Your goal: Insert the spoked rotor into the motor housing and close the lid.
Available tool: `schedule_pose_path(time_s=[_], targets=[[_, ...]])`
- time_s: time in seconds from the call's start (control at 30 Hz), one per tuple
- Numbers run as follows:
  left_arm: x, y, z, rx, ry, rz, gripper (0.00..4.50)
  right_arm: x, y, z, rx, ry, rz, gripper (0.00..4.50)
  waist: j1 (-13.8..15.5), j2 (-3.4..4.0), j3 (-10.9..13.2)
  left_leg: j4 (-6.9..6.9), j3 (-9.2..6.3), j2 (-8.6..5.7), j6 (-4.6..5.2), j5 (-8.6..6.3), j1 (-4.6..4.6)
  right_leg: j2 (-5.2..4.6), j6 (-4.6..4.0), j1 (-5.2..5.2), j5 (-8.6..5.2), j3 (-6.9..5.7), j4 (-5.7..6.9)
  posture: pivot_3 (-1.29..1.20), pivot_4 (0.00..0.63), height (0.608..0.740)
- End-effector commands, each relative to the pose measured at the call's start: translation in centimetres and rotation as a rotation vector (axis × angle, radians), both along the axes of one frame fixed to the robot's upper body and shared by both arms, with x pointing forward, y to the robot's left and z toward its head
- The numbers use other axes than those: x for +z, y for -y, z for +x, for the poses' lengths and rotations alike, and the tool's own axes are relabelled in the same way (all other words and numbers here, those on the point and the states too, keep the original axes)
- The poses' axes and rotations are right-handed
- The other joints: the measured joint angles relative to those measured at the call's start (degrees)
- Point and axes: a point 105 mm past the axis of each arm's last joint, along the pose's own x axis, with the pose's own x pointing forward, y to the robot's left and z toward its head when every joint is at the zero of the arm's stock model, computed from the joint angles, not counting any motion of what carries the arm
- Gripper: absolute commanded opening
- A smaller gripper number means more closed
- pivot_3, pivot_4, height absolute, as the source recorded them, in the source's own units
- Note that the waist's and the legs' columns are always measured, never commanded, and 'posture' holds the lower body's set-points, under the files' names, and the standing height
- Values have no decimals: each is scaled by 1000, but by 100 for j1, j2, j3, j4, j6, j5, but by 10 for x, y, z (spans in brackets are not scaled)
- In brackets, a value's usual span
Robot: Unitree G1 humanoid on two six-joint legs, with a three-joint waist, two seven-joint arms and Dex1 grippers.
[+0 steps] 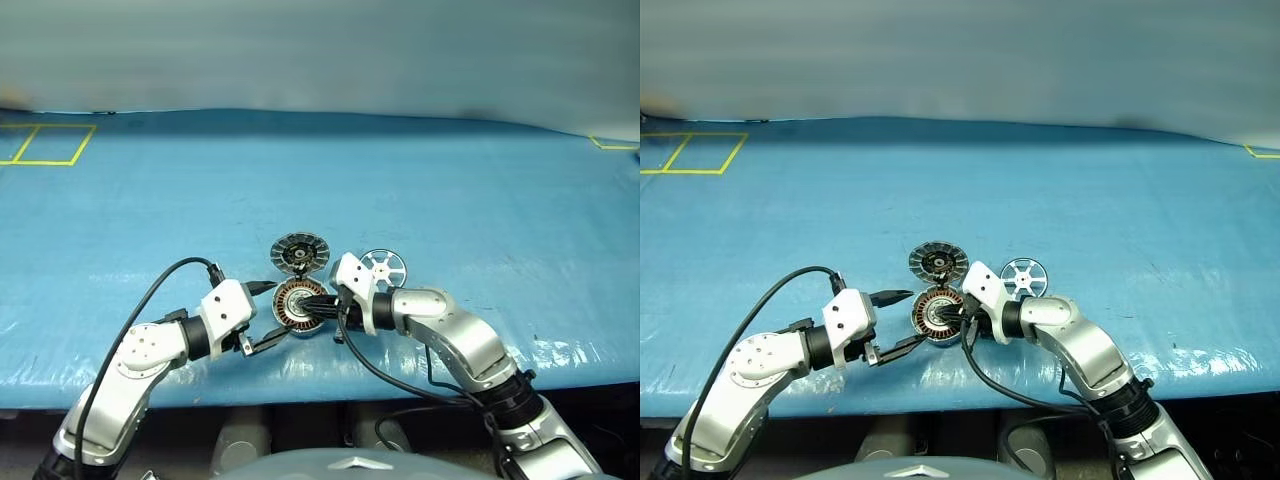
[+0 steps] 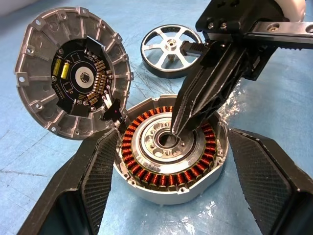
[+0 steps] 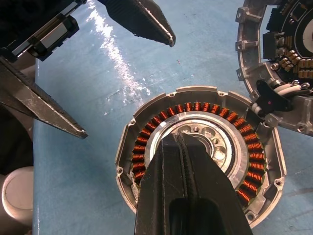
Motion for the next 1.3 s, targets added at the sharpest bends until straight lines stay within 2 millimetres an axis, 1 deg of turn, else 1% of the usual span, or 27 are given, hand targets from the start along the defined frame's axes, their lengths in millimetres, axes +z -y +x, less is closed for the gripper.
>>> schedule_pose_path(time_s=[0.03,0.13,0.27,0.3,0.4,0.5,0.57,0.63,0.67,0.73,0.8,0.9,0.93,0.97,1.03,1.13,1.2,1.3], targets=[[7,1,-1,-10,32,-14,3831,7,-5,7,6,44,-2,39,-1,0,0,0,1,0,0,0,0,0,0,-1,0,0,0,0,150,740],[6,2,-2,-7,30,-15,3831,-7,1,11,-9,20,-60,39,2,0,0,0,0,0,0,0,0,0,0,0,0,0,0,0,150,740],[6,2,-2,5,27,-27,3831,-22,5,7,7,-4,-138,39,4,0,-1,-2,-1,0,0,0,0,0,-1,1,0,-1,-1,0,150,740],[6,2,-2,8,26,-28,3831,-25,5,7,7,-2,-154,39,2,0,-1,-2,-1,0,0,0,3,0,-1,3,0,-1,-1,0,150,740],[4,0,-1,18,22,-24,3831,-23,0,4,17,-5,-138,39,-1,-1,-2,-1,-1,1,0,0,13,0,0,4,0,-1,0,0,150,740],[4,-1,0,22,21,-25,3831,-14,-3,3,24,26,-95,39,1,-1,-2,-1,-1,2,-1,0,19,0,0,1,-1,-1,-1,0,150,740],[4,-1,1,25,21,-26,3831,14,-4,2,25,50,50,39,6,-1,-2,-1,-1,2,-1,0,17,-1,0,-1,-1,-1,-1,0,150,740],[4,-1,2,26,24,-30,3831,39,3,1,3,80,151,39,13,2,0,-1,-3,0,0,0,0,-1,-1,3,0,-1,0,0,150,740],[4,-1,3,25,26,-34,3831,46,9,2,-14,93,168,39,10,2,1,-1,-2,0,0,0,-5,-1,1,-2,1,0,0,0,150,740],[5,0,3,18,27,-41,3831,53,20,1,-41,105,171,39,10,1,0,0,-3,-1,0,0,-8,-1,4,-3,2,0,-2,0,150,740],[5,1,4,11,27,-45,3831,54,30,2,-72,120,140,39,9,-1,-1,0,-3,-1,0,0,-5,-1,4,1,2,0,-3,0,150,740],[5,5,6,-4,26,-55,3831,44,53,10,-145,180,-26,39,15,0,0,0,-4,-1,0,0,-2,-1,2,3,1,-2,-2,0,150,740],[5,6,7,-7,26,-56,3831,41,57,12,-149,186,-63,403,13,0,0,1,-2,-1,0,0,-3,-2,1,1,1,-1,-2,0,150,740],[4,7,8,-11,25,-58,3831,37,60,13,-135,208,-111,601,5,0,0,2,-1,-1,0,0,-3,-2,2,1,1,-1,-2,0,150,740],[4,10,8,-23,23,-62,3831,34,62,17,-131,228,-167,1183,-10,0,0,2,4,-1,0,0,-3,-2,2,-2,1,2,-3,0,150,740],[4,12,9,-33,22,-67,3831,39,64,26,-143,249,-188,2150,-14,0,0,1,2,2,0,0,-2,3,2,-4,1,2,0,0,150,740],[4,12,10,-34,23,-65,3831,38,70,33,-155,280,-253,2781,1,0,0,0,-1,2,0,0,-3,6,1,-4,1,2,1,0,150,740],[3,12,11,-34,23,-63,3831,39,76,35,-126,300,-313,2781,24,-1,1,1,-1,-3,0,0,-7,2,2,-2,1,4,-3,0,150,740]])
